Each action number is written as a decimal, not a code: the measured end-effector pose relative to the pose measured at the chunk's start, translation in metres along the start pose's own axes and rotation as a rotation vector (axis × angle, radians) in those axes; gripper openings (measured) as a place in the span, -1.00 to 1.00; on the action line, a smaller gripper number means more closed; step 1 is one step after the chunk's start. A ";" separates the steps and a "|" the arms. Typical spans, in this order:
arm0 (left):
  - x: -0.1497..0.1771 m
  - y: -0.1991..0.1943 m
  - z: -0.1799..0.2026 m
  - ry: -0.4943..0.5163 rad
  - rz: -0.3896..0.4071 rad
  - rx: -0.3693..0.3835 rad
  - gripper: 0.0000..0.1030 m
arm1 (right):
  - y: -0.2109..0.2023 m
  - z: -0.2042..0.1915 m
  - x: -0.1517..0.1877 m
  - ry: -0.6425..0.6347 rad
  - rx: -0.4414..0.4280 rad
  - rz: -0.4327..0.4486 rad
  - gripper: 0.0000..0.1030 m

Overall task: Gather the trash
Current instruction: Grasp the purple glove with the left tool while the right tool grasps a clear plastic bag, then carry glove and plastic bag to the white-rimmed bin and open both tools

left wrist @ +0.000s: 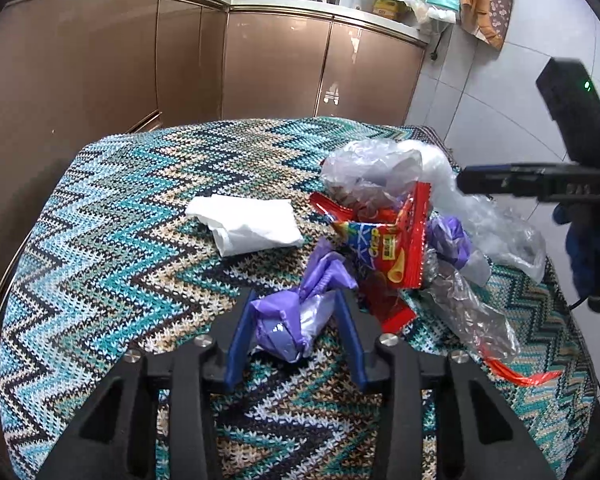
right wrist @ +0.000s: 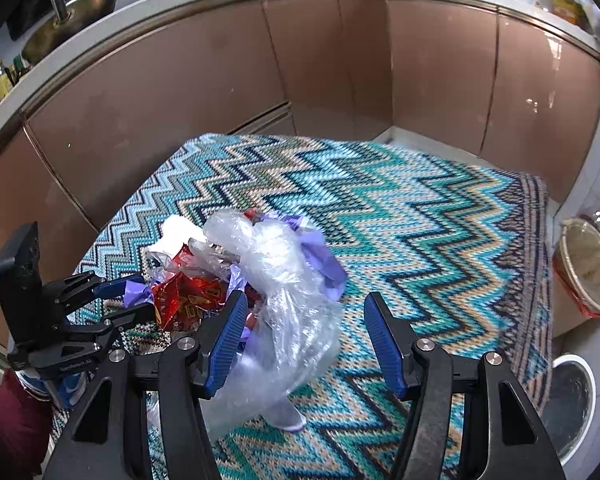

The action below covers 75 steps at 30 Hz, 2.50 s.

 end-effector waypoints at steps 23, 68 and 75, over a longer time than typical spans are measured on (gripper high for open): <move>0.001 0.003 0.015 0.047 -0.009 -0.049 -0.38 | -0.006 0.001 0.013 0.033 -0.019 0.010 -0.61; -0.070 0.000 0.329 0.311 -0.002 0.174 -0.57 | -0.226 0.195 0.184 0.400 0.227 0.294 -0.64; -0.091 0.078 0.423 0.375 -0.100 0.217 -0.57 | -0.226 0.278 0.209 0.511 0.361 0.268 -0.64</move>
Point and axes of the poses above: each gripper's, at about its wrist camera, not at the fingertips, and y roughly the way its jaws point, z to its right, x to its underside, the point moved 1 cm from there along y, roughly the way its jaws point
